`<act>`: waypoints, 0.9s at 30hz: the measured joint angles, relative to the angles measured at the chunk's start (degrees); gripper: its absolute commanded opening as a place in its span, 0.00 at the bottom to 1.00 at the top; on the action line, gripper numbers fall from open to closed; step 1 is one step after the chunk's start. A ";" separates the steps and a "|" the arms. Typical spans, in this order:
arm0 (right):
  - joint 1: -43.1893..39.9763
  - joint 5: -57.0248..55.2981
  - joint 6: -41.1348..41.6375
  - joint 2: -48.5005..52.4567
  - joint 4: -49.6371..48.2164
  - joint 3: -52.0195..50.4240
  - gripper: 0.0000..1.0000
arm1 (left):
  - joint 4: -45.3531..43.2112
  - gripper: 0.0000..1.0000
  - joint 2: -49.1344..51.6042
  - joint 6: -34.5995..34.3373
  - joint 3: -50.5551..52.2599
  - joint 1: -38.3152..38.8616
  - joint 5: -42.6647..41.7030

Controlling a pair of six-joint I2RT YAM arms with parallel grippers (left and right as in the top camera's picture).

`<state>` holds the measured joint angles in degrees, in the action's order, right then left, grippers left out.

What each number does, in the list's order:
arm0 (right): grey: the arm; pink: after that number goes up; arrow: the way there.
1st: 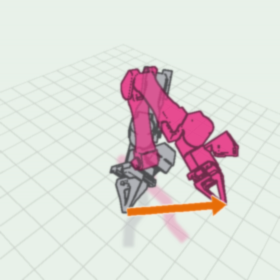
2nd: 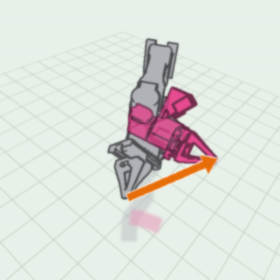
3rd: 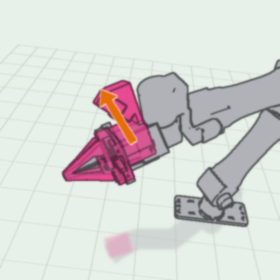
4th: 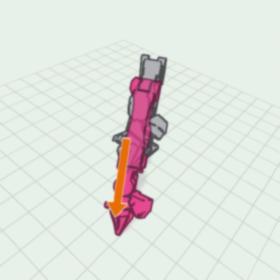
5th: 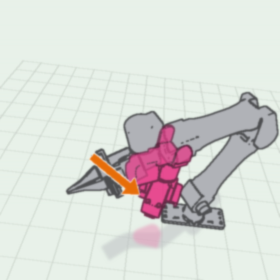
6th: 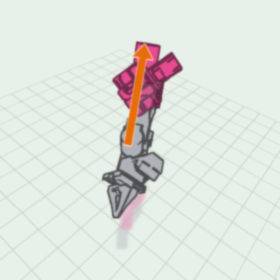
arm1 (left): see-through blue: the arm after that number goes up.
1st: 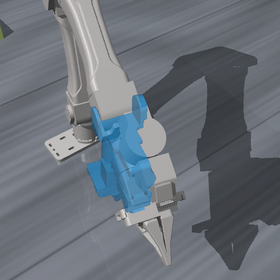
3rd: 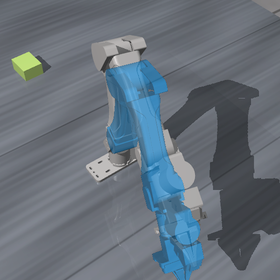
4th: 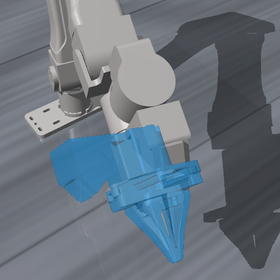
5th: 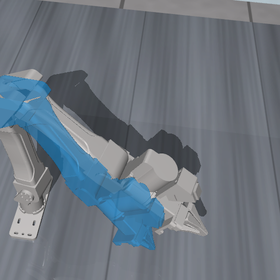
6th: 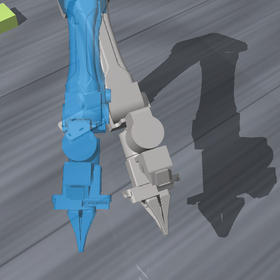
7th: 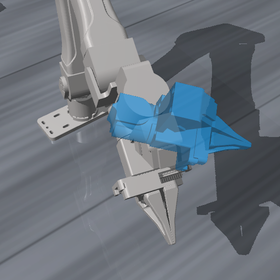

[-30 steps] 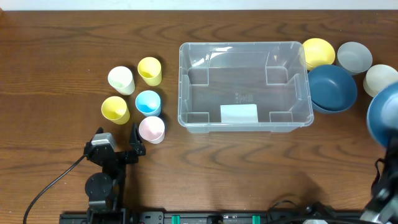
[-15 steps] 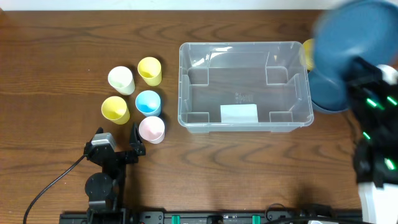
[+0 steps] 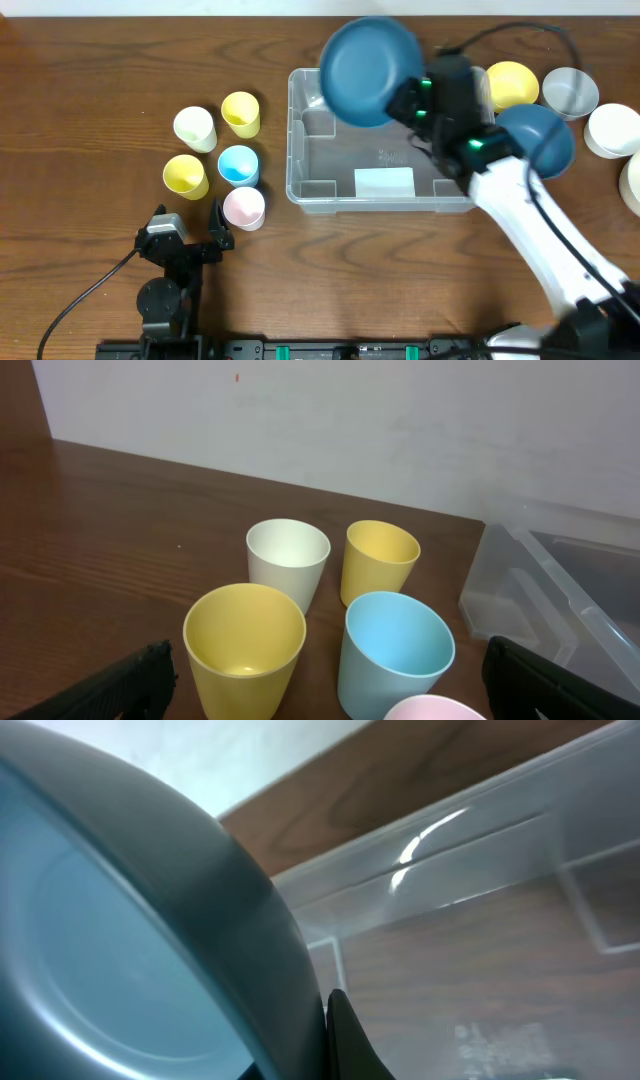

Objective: Pack container
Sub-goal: 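Lift the blue bowl and lower it into the clear bin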

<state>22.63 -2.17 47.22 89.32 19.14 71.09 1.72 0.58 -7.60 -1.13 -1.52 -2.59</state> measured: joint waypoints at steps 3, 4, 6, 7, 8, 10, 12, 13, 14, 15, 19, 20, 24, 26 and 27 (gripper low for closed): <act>1.73 -0.33 -0.09 3.17 0.90 0.68 0.01 | 0.00 0.98 0.00 0.00 0.00 0.00 0.00; 1.84 -0.44 0.07 3.78 2.05 0.70 0.01 | 0.02 0.98 0.00 0.00 0.00 0.00 0.00; 1.84 -0.79 0.48 4.68 4.35 0.70 0.01 | 0.00 0.98 0.00 0.00 0.00 0.00 0.00; 1.81 -1.03 0.59 4.98 5.31 0.70 0.01 | 0.00 0.98 0.00 0.00 0.00 0.00 0.00; 1.81 -1.16 0.72 5.22 5.99 0.70 0.01 | 0.02 0.98 0.00 0.00 0.00 0.00 0.00; 1.84 -1.29 0.92 5.68 6.43 0.70 0.01 | 0.00 0.98 0.00 0.00 0.00 0.00 0.00; 1.84 -1.29 1.01 6.38 6.43 0.74 0.01 | 0.00 0.98 0.00 0.00 0.00 0.00 0.00; 1.84 -1.27 1.14 6.91 6.36 0.76 0.01 | 0.00 0.98 0.00 0.00 0.00 0.00 0.00; 1.84 -1.25 1.20 7.54 6.23 0.76 0.01 | 0.00 0.98 0.00 -0.02 0.00 0.00 0.00; 1.84 -1.27 1.31 8.15 6.01 0.76 0.02 | 0.00 0.98 0.00 0.00 0.00 0.00 0.00; 1.86 -0.79 1.55 11.74 4.55 0.85 0.01 | 0.00 0.98 0.00 0.00 0.00 0.00 0.00; 1.86 -0.39 1.60 12.66 4.09 0.85 0.01 | 0.00 0.98 0.00 0.00 0.00 0.00 0.00; 1.88 2.16 1.79 17.16 1.84 0.85 0.01 | 0.00 0.98 0.00 -0.02 0.00 0.00 0.00; 1.88 2.71 1.88 18.82 1.53 0.85 0.02 | 0.02 0.98 0.00 0.00 0.00 0.00 0.00; 1.88 2.84 1.90 19.52 1.42 0.85 0.02 | 0.00 0.98 0.00 0.00 0.00 0.00 0.00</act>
<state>24.51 0.67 49.12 108.84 20.56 71.94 1.72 0.58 -7.60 -1.13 -1.52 -2.59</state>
